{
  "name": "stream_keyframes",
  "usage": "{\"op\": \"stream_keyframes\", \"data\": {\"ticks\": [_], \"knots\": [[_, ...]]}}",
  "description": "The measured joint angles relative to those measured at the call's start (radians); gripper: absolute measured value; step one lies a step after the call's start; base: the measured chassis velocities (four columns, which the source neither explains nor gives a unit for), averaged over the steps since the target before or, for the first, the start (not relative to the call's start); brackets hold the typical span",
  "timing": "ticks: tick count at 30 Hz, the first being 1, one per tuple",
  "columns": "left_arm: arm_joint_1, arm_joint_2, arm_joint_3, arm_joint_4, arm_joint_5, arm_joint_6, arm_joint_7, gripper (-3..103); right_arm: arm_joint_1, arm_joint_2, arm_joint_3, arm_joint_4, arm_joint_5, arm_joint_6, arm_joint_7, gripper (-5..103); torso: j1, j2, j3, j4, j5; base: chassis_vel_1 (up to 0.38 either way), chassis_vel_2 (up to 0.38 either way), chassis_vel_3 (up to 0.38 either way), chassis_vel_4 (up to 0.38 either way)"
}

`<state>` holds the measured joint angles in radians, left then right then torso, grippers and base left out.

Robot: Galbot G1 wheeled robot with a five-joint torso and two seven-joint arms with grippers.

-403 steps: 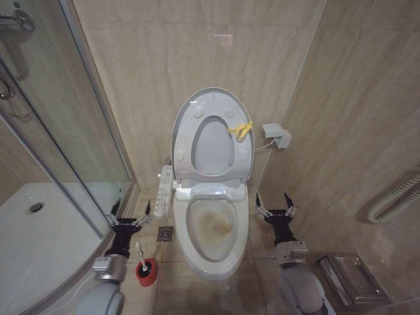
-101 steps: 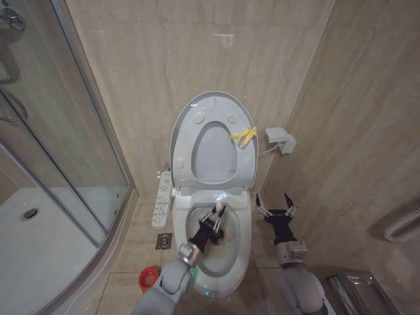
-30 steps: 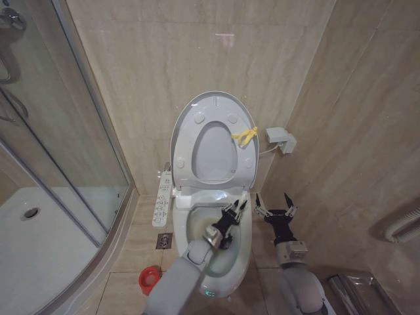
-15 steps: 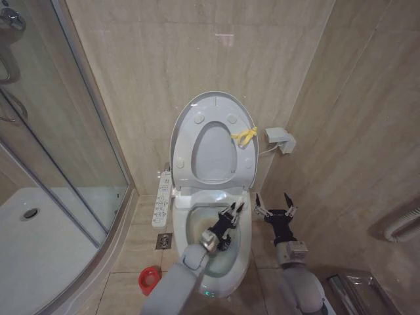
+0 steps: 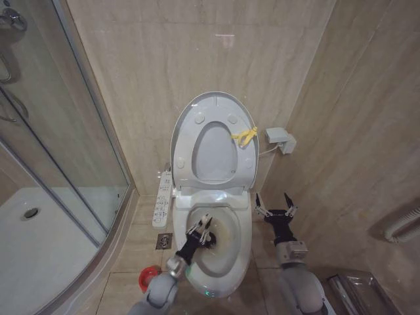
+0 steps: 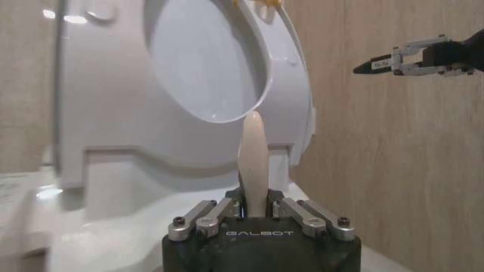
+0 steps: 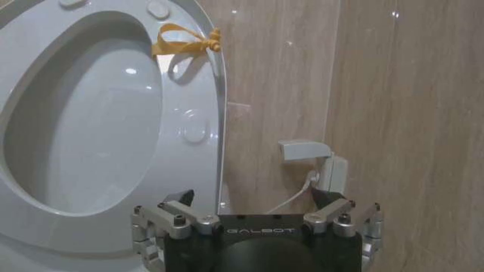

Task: Open the toilet lid, clean the toilet bowl with a toilet brush, close the toilet lid, and flush.

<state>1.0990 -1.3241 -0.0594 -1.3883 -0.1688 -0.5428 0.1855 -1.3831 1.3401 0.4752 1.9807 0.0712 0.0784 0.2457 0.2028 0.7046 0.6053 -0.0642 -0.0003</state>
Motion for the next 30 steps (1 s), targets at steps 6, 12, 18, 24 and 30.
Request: {"op": "stream_keyframes", "data": {"ticks": [6, 12, 18, 24, 30], "knots": [[0.051, 0.031, -0.031, -0.030, -0.007, -0.018, 0.005, 19, 0.000, 0.000, 0.000, 0.000, 0.000, 0.000, 0.000, 100, 0.000, 0.000, 0.000, 0.0000, 0.0002, 0.000, 0.000, 0.000, 0.000], [0.041, 0.053, -0.039, -0.056, -0.045, -0.021, -0.003, 19, 0.000, 0.000, 0.000, 0.000, 0.000, 0.000, 0.000, 100, 0.000, 0.000, 0.000, 0.0003, 0.0002, 0.000, 0.000, 0.000, 0.000], [-0.043, 0.046, -0.012, -0.042, -0.082, -0.011, -0.005, 19, 0.000, 0.000, 0.000, 0.000, 0.000, 0.000, 0.000, 100, 0.000, 0.000, 0.000, 0.0001, 0.0003, 0.000, 0.000, 0.000, 0.000], [-0.124, 0.006, 0.024, 0.005, -0.095, 0.003, -0.007, 19, 0.000, 0.000, 0.000, 0.000, 0.000, 0.000, 0.000, 100, 0.000, 0.000, 0.000, 0.0002, 0.0004, 0.000, 0.000, 0.000, 0.000], [-0.200, -0.050, 0.088, 0.077, -0.099, 0.015, -0.019, 19, 0.000, 0.000, 0.000, 0.000, 0.000, 0.000, 0.000, 100, 0.000, 0.000, 0.000, 0.0002, 0.0006, 0.000, 0.000, 0.000, 0.000]]}}
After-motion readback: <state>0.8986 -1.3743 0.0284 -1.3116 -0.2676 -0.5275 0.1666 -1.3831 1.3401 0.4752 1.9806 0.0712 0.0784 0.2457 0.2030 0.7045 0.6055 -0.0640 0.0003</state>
